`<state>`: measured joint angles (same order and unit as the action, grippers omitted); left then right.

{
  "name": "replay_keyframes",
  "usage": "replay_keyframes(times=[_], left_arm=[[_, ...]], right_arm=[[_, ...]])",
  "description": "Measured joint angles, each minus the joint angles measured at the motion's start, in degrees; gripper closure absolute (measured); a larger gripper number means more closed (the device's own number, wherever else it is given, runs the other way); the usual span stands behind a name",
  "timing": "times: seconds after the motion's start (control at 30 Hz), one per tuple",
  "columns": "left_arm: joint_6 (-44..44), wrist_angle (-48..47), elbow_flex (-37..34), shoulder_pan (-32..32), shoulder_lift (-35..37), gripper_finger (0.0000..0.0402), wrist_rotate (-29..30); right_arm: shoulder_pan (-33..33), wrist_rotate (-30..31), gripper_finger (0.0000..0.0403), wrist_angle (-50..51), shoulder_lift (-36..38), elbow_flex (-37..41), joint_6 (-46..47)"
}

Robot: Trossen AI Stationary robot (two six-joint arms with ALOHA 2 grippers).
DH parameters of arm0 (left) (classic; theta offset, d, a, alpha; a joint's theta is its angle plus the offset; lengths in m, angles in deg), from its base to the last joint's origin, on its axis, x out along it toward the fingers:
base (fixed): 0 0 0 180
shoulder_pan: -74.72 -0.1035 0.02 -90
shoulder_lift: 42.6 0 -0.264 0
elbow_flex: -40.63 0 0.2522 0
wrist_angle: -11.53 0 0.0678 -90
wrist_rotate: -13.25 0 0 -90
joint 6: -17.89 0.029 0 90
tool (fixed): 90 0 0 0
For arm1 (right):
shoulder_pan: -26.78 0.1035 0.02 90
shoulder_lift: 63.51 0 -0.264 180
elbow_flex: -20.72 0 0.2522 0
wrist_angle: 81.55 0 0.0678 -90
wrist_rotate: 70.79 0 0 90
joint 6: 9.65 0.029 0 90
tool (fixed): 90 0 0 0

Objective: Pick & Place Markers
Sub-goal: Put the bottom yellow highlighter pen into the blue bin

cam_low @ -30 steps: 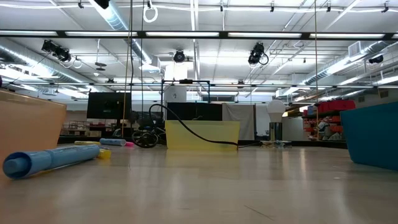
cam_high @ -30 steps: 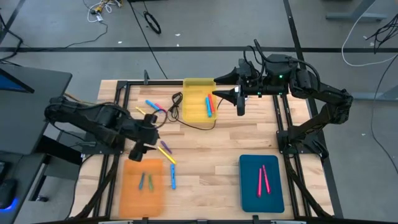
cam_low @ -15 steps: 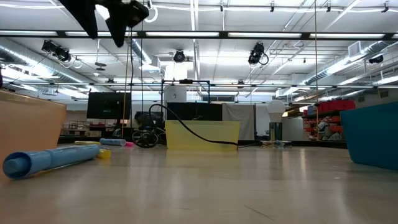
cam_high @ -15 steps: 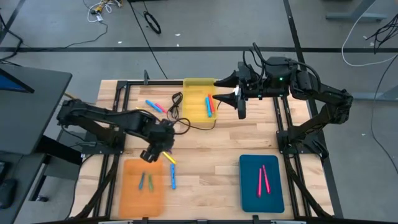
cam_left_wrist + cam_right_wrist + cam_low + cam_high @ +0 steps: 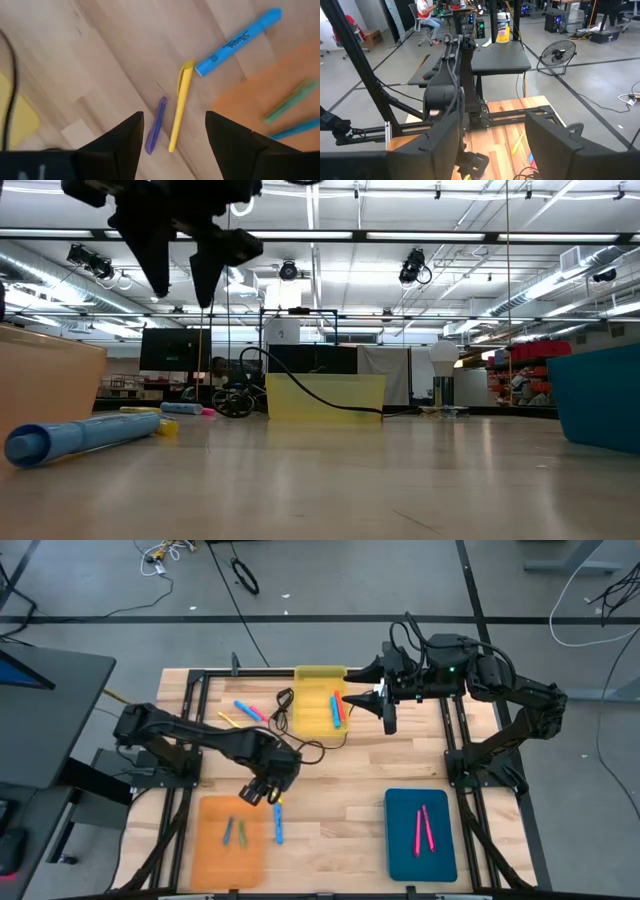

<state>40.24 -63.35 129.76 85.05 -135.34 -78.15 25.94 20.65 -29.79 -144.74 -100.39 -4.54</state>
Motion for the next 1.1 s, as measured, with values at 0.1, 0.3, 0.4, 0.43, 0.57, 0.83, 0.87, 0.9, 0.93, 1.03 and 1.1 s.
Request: replay_keyframes(times=[0.1,0.3,0.4,0.43,0.57,0.83,0.87,0.9,0.93,1.03,1.1], left_arm=[[1.04,-0.54,-0.01,0.0,-2.21,0.0189,-2.25],[2.96,0.28,-0.02,0.0,-6.05,0.0199,-2.4],[3.29,0.4,-0.02,0.0,-7.98,0.02,-2.38],[3.62,0.26,-0.02,0.0,-8.73,0.02,-2.5],[3.87,0.26,-0.02,0.23,-11.04,0.02,-2.5],[3.84,0.9,-0.02,1.59,-13.75,0.02,-2.54],[3.82,1.33,0.0,1.86,-14.08,0.02,-2.52],[3.82,1.3,-0.02,2.13,-14.32,0.02,-2.54],[3.82,1.27,-0.02,2.38,-14.52,0.02,-2.69],[3.79,1.46,-0.02,3.11,-15.34,0.02,-2.86],[3.48,1.89,-0.02,3.45,-16.11,0.02,-2.87]], right_arm=[[0.0,0.01,0.0179,0.07,0.0,0.0,-0.24],[0.0,-1.05,0.0179,0.32,0.0,0.0,-1.12],[0.0,-1.05,0.0179,0.77,0.0,0.0,-1.41],[0.0,-1.05,0.0179,0.85,0.0,0.0,-1.46],[0.0,-1.05,0.0179,1.45,0.0,0.0,-1.46],[0.0,-1.05,0.0179,2.89,0.0,0.0,-1.92],[0.0,-1.04,0.0179,2.86,0.0,0.0,-2.08],[0.0,-1.04,0.0179,2.88,0.0,0.0,-2.32],[0.0,-1.05,0.0179,2.89,0.0,0.02,-2.51],[0.0,-1.04,0.0179,2.92,0.0,0.0,-2.57],[0.0,-1.04,0.0179,2.94,0.0,0.0,-2.59]])
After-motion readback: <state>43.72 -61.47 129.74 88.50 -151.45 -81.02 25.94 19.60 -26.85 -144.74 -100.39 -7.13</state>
